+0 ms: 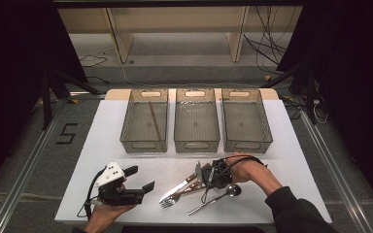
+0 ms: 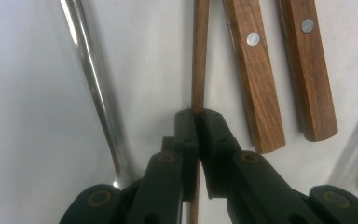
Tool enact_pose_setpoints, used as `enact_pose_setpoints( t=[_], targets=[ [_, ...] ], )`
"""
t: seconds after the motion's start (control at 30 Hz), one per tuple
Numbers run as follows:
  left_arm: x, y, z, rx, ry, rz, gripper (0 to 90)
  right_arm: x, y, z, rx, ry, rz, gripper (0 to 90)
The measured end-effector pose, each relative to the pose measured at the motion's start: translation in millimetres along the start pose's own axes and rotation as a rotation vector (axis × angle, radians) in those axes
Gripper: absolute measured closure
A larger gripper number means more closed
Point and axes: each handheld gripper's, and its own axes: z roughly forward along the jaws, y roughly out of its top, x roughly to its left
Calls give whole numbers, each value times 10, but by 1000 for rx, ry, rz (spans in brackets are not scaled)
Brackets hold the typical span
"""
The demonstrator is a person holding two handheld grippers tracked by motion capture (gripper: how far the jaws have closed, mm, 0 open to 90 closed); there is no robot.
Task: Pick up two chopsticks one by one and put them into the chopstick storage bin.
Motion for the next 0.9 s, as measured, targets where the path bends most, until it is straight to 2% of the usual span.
enact_pose_setpoints(
  t=[0.2, 0.33, 0.57, 0.67, 0.8, 0.9],
  targets=[
    [0, 0, -1, -1, 0, 0, 156, 2, -18, -14, -12, -6, 8, 864],
    [0, 1, -1, -3, 1, -1, 156, -5, -41, -66, -44, -17, 22, 865],
    [1, 4, -14, -13, 3, 1, 156, -42, -103, -184, -110, -30, 93, 864],
    [1, 4, -18, -17, 4, 1, 156, -95, -145, -243, -156, -40, 137, 865],
    [5, 6, -20, -18, 5, 5, 156, -154, -191, -332, -228, -46, 242, 865],
    [3, 6, -18, -21, 5, 2, 156, -207, -216, -397, -270, -56, 296, 864]
  ],
)
